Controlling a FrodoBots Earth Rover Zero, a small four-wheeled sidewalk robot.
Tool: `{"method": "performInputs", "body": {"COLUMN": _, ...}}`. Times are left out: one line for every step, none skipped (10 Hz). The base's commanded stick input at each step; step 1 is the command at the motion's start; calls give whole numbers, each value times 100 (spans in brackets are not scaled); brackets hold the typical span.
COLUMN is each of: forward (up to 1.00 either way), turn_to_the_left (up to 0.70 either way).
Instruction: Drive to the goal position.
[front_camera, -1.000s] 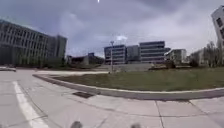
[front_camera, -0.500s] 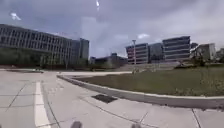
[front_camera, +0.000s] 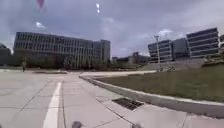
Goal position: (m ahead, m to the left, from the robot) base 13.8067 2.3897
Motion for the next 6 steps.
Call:
{"method": "performInputs", "body": {"forward": 70, "turn_to_the_left": 35}}
{"method": "performInputs", "body": {"forward": 70, "turn_to_the_left": 21}}
{"method": "performInputs", "body": {"forward": 70, "turn_to_the_left": 11}}
{"method": "performInputs", "body": {"forward": 70, "turn_to_the_left": 4}}
{"method": "performInputs", "body": {"forward": 70, "turn_to_the_left": 0}}
{"method": "performInputs", "body": {"forward": 70, "turn_to_the_left": 0}}
